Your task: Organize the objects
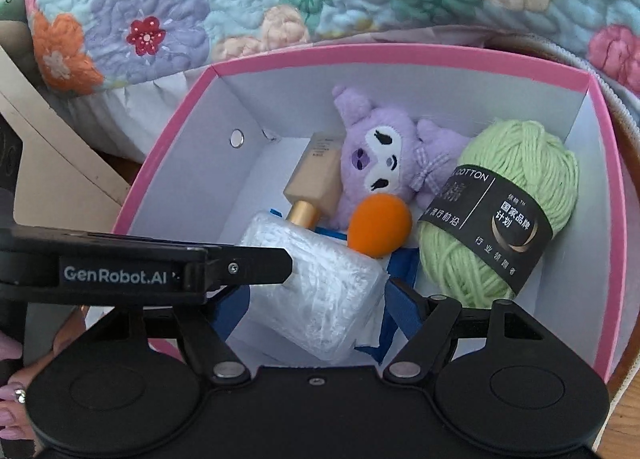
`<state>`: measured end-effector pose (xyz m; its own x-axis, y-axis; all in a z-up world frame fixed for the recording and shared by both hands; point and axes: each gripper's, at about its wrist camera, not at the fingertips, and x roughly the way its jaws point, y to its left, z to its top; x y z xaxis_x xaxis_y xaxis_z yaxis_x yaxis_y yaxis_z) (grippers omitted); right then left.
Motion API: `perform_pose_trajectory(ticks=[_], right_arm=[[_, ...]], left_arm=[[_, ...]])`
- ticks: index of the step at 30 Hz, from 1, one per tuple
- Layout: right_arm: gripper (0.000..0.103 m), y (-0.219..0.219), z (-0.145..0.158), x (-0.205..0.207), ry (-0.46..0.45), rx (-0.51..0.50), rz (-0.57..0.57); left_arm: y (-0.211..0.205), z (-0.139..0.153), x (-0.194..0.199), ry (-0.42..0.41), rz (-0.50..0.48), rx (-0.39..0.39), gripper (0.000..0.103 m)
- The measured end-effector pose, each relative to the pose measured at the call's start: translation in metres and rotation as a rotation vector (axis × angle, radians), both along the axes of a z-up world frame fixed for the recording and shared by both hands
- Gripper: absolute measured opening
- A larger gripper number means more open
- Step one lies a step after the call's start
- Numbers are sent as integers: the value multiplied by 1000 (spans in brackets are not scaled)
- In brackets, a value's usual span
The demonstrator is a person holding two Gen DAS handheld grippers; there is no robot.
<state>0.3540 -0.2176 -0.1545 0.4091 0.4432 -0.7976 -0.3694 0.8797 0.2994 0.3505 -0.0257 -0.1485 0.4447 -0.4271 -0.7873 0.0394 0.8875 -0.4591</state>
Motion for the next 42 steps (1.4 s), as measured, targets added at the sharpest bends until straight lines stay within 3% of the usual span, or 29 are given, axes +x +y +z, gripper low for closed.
perform_pose_trajectory(ticks=[7,10,12,21,27,35,42], right_arm=[[76,9,6,1,-85,-60,-3],[78,10,8,-1,-126,-99,-3],[78,8,17,-8,-150,-146,-36],[81,-11,56,-58,-129,-62,-114],[81,4,83,-95,-133,-38,-77],[81,15,128,-152,-211,-18,-16],[81,18,157,-191,-238,-23,-75]], left_arm=[[2,0,2,-4,64,-19,44],[5,17,-7,-40,108,64,43],[8,33,-16,-81,83,103,47],[20,98,-72,-157,39,289,58],[38,127,-106,-128,9,288,61],[55,169,-169,-187,39,278,65],[59,188,-207,-207,38,326,67]])
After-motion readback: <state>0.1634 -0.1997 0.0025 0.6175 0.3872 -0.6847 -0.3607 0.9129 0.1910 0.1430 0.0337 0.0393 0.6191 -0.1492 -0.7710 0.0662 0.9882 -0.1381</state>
